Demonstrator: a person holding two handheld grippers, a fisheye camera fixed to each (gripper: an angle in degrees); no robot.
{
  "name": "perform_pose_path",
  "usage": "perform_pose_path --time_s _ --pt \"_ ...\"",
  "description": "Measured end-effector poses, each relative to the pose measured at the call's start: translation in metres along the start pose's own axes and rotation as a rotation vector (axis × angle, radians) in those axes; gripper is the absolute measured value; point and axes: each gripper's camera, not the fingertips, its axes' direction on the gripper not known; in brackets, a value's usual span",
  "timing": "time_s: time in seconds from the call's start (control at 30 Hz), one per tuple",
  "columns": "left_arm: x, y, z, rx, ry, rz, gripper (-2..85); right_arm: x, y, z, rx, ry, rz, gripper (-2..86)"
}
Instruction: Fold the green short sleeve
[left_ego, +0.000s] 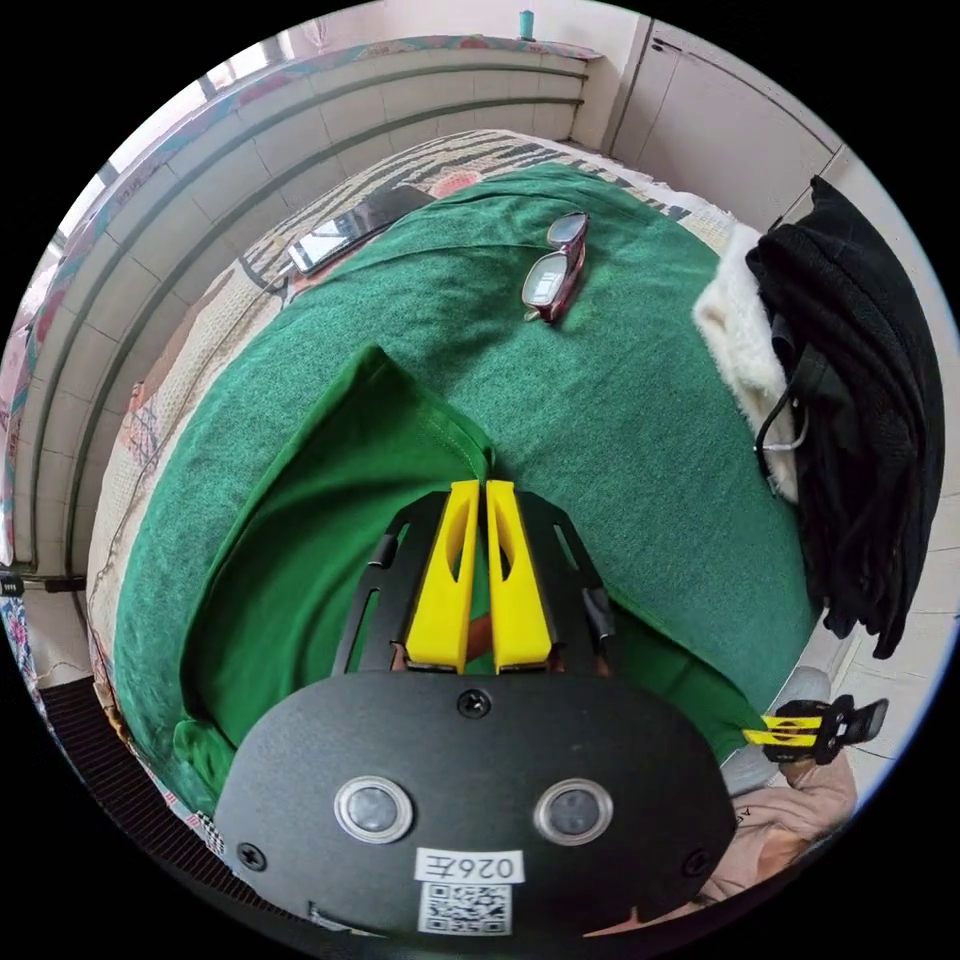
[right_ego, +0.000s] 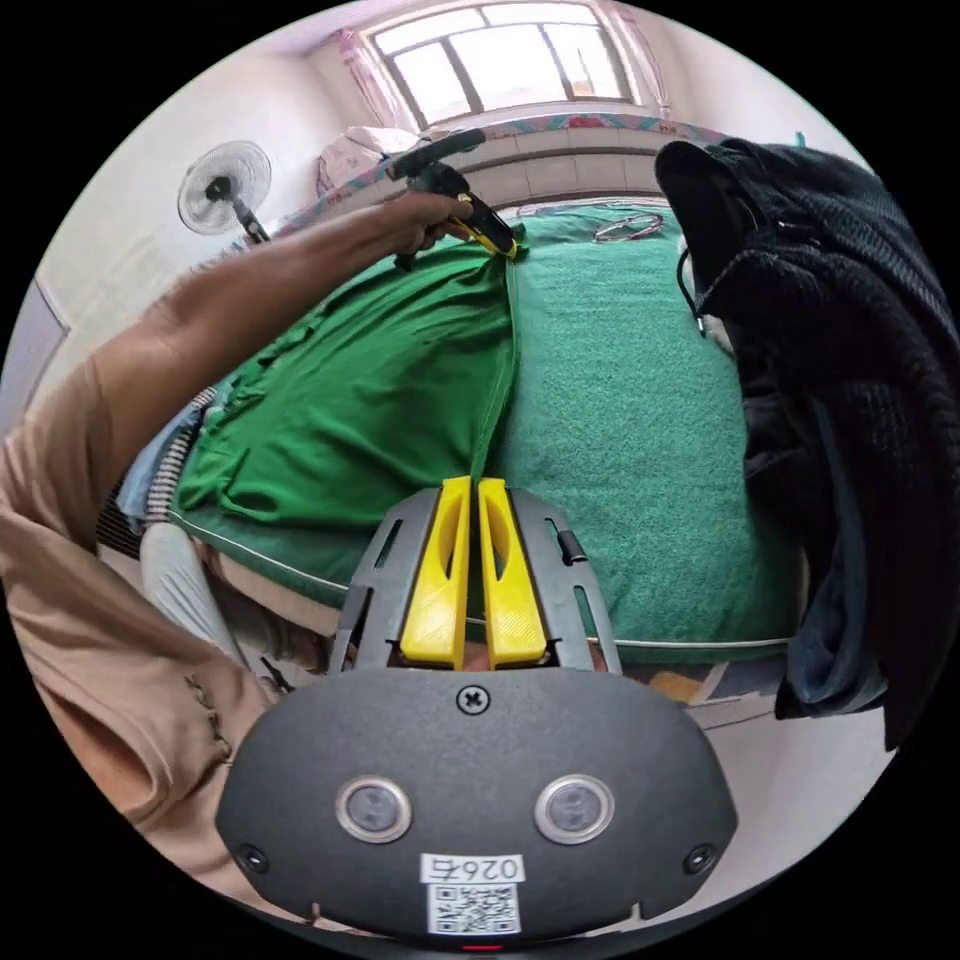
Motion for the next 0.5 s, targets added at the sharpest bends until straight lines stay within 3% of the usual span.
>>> perform_pose_path --time_s 0.07,0.27,0.5 --pt "-0.039 0.024 -0.016 0.084 0.123 -0.029 -0.2 0.01 -0.003 -0.017 0.087 -0.187 0.027 -1.6" --pt "-0.167 0.126 -0.066 0.318 0.404 -0.15 -0.3 -0.022 -0.022 -0.037 0.262 -0.434 -0.06 -1.6" --pt "-0.33 0.299 -0.096 0.475 0.488 -0.298 -0.3 -0.15 -0.075 0.017 0.183 -0.636 -0.22 -1.6"
